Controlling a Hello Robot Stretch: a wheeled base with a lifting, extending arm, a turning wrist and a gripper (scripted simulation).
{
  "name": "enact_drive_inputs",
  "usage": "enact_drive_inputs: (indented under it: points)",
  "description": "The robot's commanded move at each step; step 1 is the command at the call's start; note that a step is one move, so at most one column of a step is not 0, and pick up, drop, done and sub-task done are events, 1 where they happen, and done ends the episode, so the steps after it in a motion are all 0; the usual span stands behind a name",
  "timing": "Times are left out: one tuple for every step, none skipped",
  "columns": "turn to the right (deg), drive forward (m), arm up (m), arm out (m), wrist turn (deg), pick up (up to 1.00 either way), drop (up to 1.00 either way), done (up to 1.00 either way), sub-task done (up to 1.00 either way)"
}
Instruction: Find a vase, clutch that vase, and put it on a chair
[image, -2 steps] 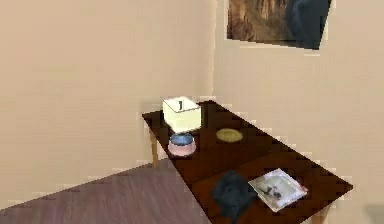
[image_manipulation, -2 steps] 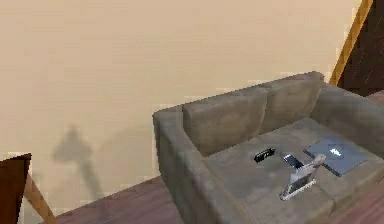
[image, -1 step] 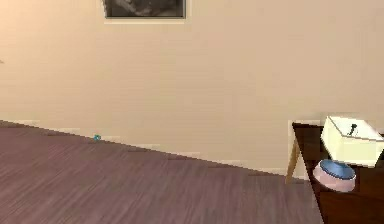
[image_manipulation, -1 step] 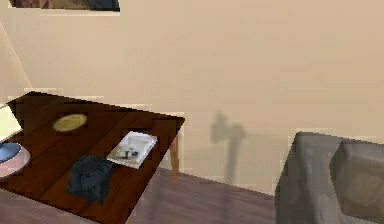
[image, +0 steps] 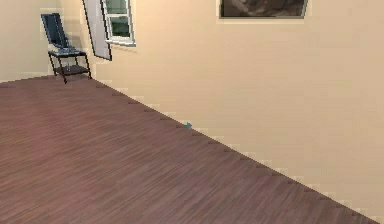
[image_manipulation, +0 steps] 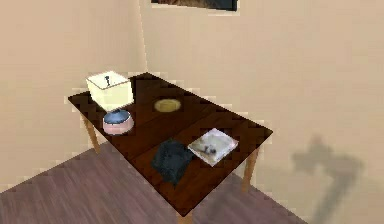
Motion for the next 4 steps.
enact_drive_inputs:
  points:
    - [0.0, 0.00, 0.50, 0.00, 0.0, 0.00, 0.00, 0.00, 0.00]
    - [0.0, 0.00, 0.32, 0.00, 0.0, 0.00, 0.00, 0.00, 0.00]
    - [0.0, 0.00, 0.00, 0.24, 0.0, 0.00, 0.00, 0.00, 0.00]
    - [0.0, 0.00, 0.00, 0.00, 45.0, 0.00, 0.00, 0.00, 0.00]
